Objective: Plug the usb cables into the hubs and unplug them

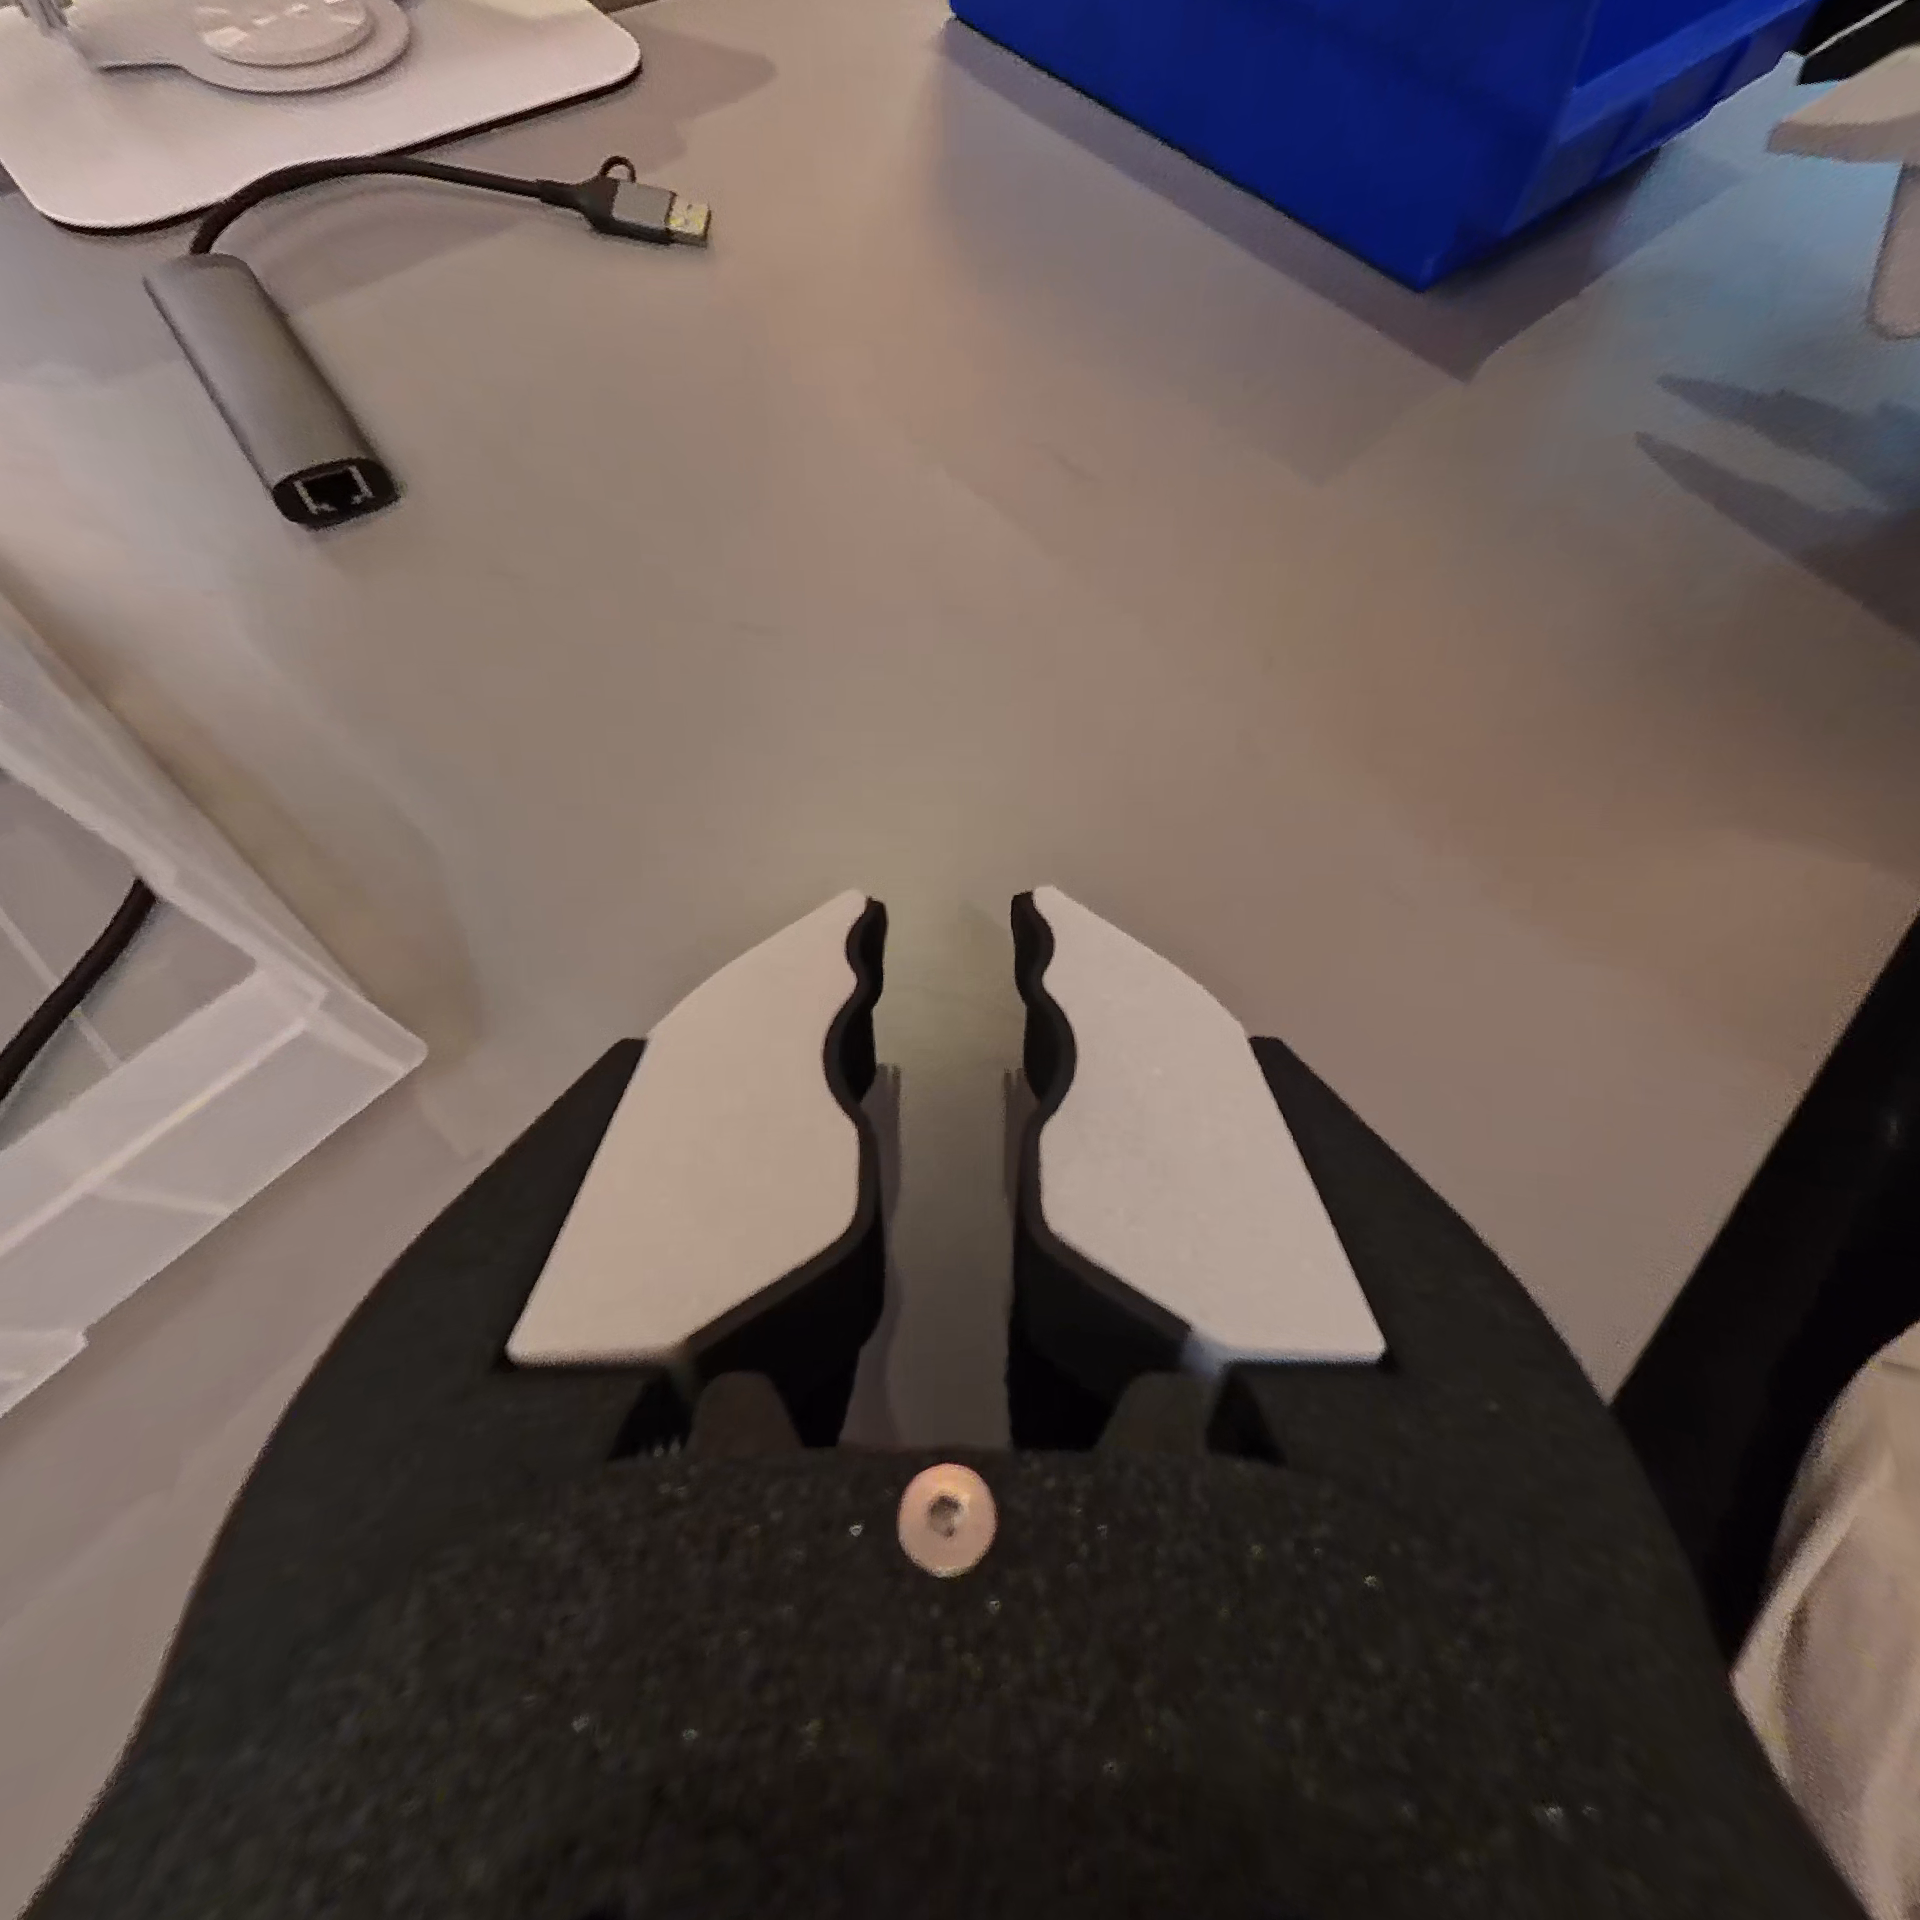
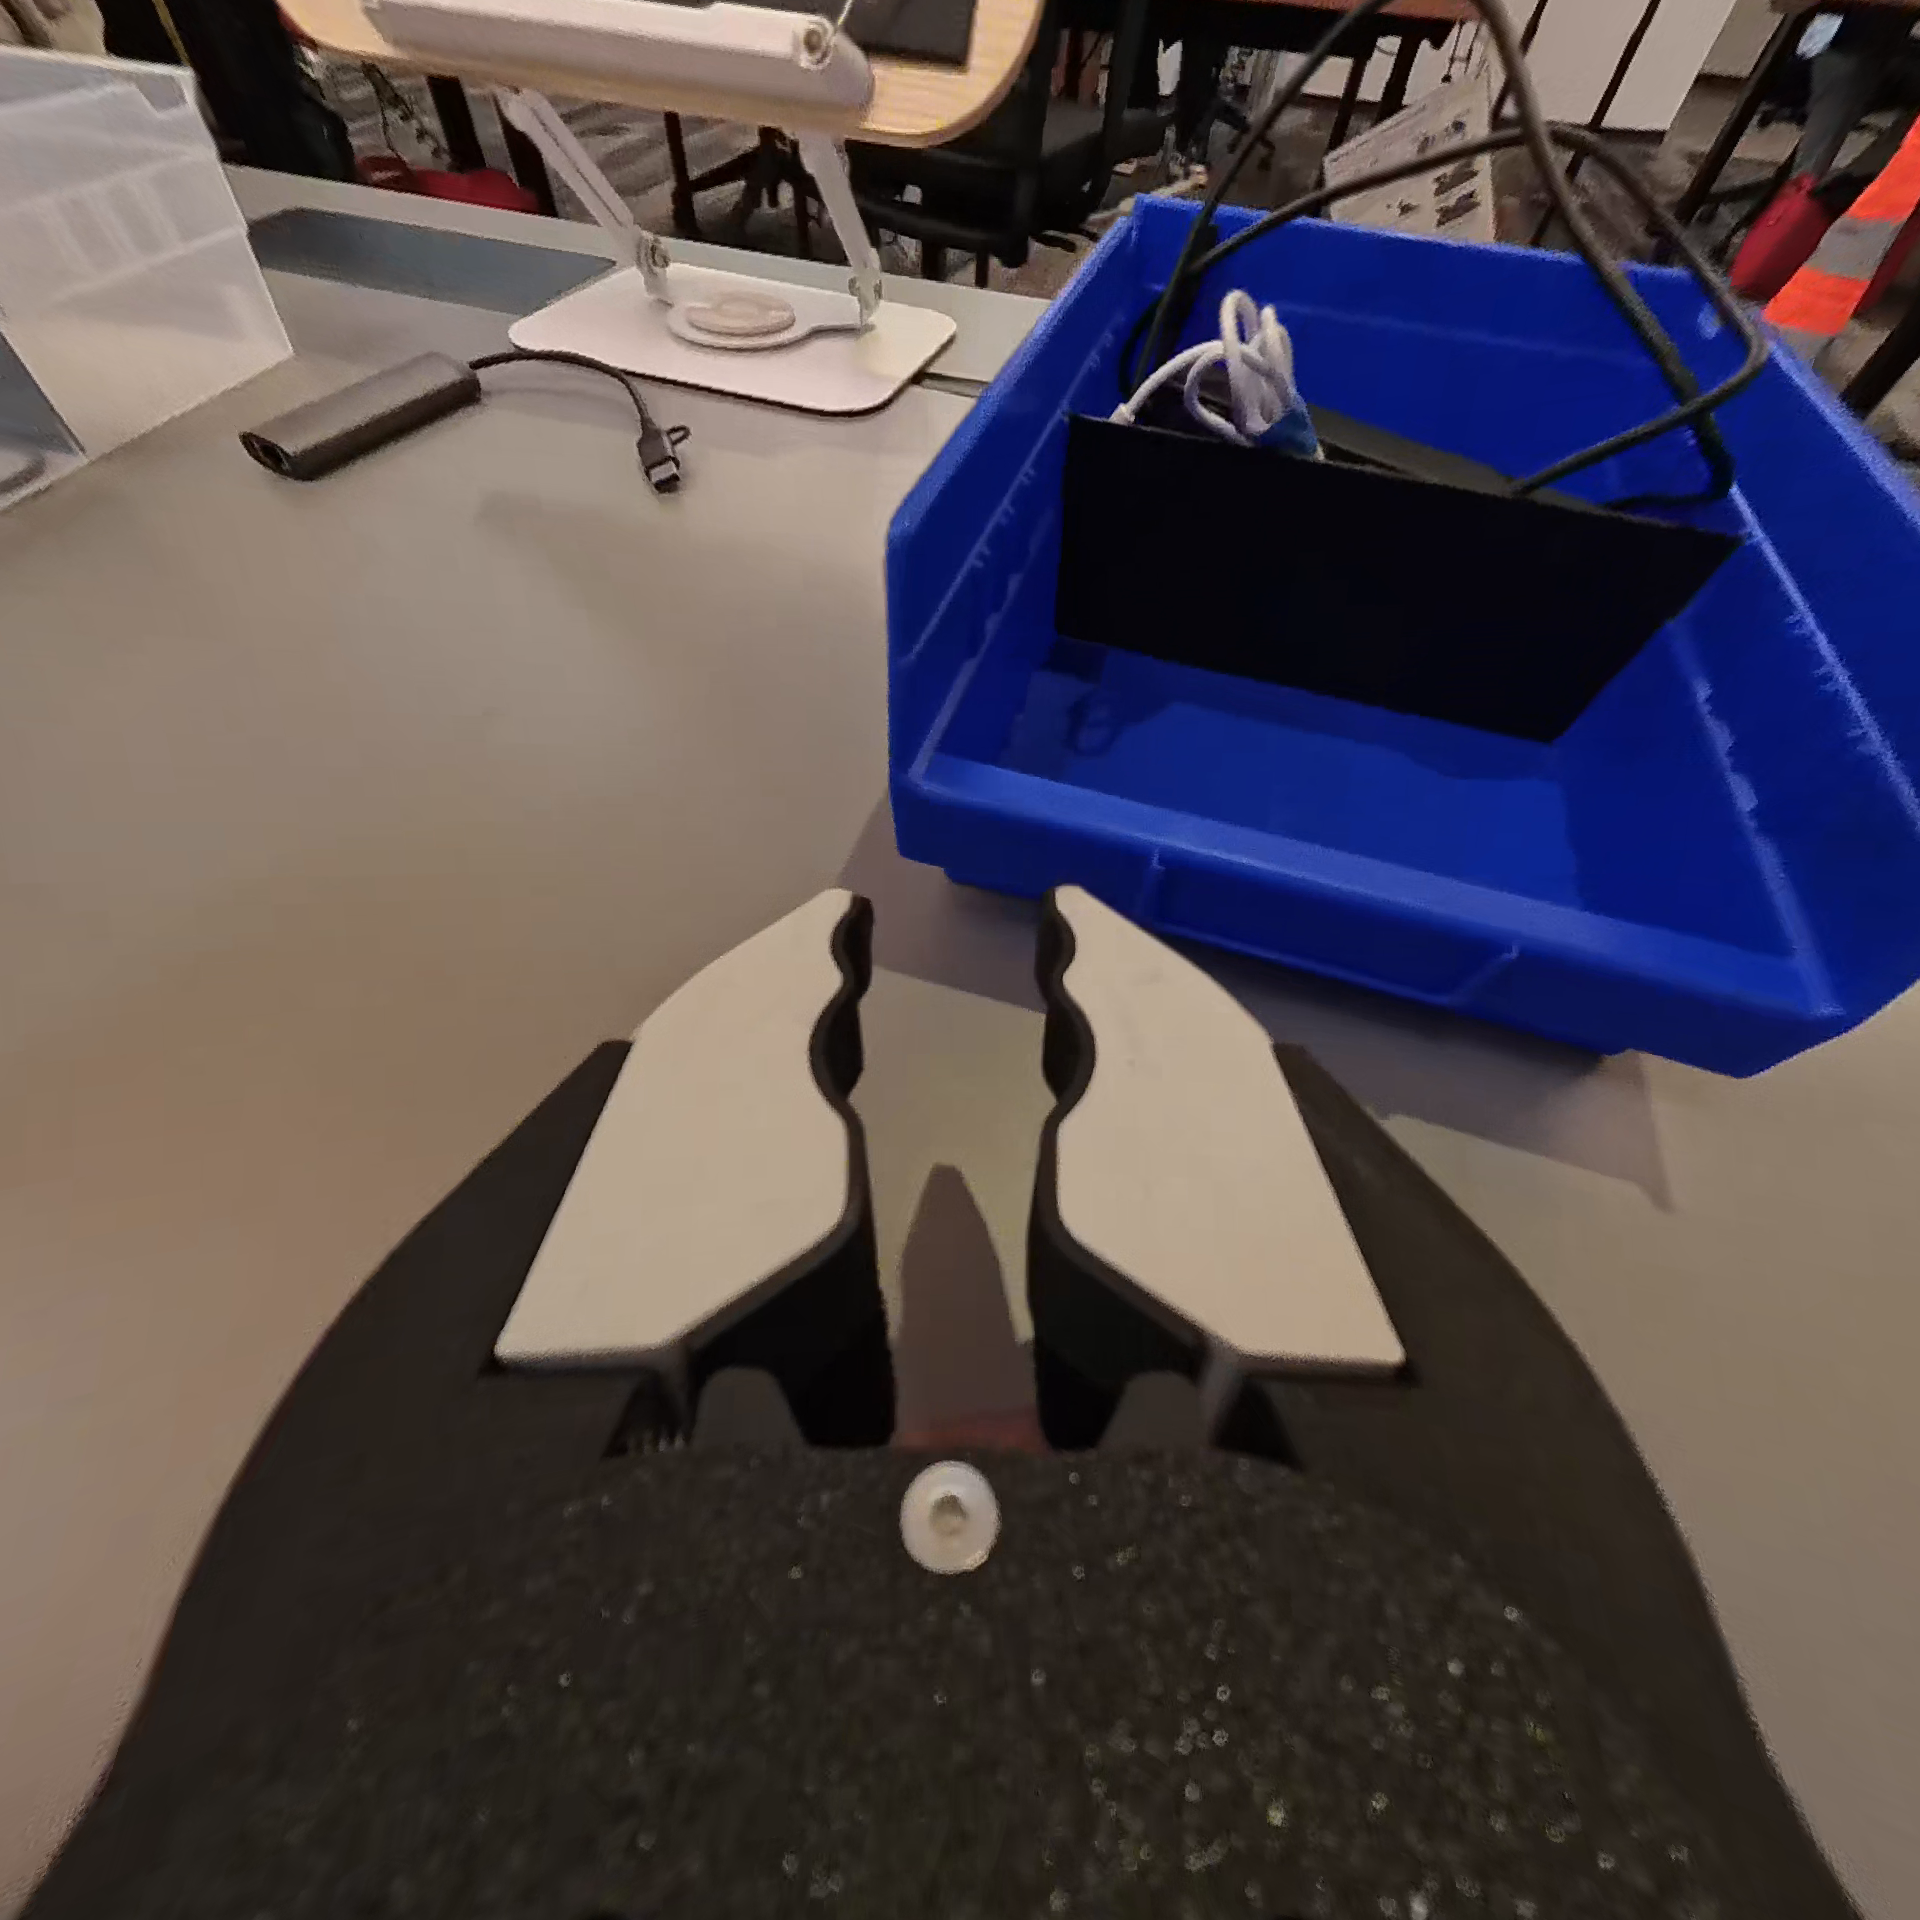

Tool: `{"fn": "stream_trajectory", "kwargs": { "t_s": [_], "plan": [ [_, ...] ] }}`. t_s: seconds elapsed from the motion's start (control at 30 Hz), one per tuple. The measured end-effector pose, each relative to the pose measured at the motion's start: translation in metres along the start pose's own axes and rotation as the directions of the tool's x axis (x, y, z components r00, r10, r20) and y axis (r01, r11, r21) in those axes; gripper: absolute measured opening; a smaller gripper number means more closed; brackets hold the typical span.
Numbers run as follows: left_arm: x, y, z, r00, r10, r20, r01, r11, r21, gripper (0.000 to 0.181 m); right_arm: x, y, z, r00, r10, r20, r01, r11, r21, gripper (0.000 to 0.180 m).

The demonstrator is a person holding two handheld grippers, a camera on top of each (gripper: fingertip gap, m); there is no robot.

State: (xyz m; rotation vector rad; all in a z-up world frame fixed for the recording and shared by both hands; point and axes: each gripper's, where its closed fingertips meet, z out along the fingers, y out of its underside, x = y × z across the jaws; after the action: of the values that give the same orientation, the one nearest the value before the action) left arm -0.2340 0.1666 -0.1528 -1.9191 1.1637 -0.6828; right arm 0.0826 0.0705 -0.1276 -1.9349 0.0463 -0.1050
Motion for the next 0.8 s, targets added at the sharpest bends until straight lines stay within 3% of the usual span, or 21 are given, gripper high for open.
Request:
{"fn": "stream_trajectory", "kwargs": {
  "t_s": [0.17,0.27,0.37,0.47,0.53,0.63,0.8],
  "plan": [
    [-0.013,-0.027,0.017,0.995,-0.085,0.055,0.08,0.993,0.083,0.037,-0.002,0.001,0.004,0.995,-0.098,-0.031,0.098,0.995,-0.016,0.029],
    [-0.028,-0.038,0.051,0.975,-0.18,0.13,0.182,0.983,-0.006,0.055,-0.009,0.0,0.007,0.994,-0.105,-0.007,0.105,0.994,-0.018,0.029],
    [-0.067,-0.057,0.09,0.939,-0.194,0.283,0.219,0.974,-0.06,0.065,-0.014,0.0,0.006,0.994,-0.109,0.013,0.109,0.994,-0.013,0.029],
    [-0.12,-0.074,0.12,0.855,-0.259,0.45,0.323,0.944,-0.07,0.071,-0.013,0.002,0.004,0.992,-0.127,0.016,0.127,0.992,-0.014,0.029],
    [-0.153,-0.075,0.134,0.797,-0.303,0.523,0.389,0.919,-0.061,0.071,-0.012,0.003,0.002,0.992,-0.125,0.017,0.126,0.992,-0.016,0.029],
    [-0.171,-0.066,0.153,0.763,-0.392,0.514,0.5,0.862,-0.085,0.073,-0.014,0.003,-0.003,0.994,-0.099,0.037,0.099,0.995,-0.002,0.029],
    [-0.182,-0.064,0.153,0.764,-0.328,0.556,0.44,0.895,-0.076,0.047,-0.021,0.005,-0.007,0.991,-0.124,0.057,0.124,0.992,-0.001,0.029]
  ]
}}
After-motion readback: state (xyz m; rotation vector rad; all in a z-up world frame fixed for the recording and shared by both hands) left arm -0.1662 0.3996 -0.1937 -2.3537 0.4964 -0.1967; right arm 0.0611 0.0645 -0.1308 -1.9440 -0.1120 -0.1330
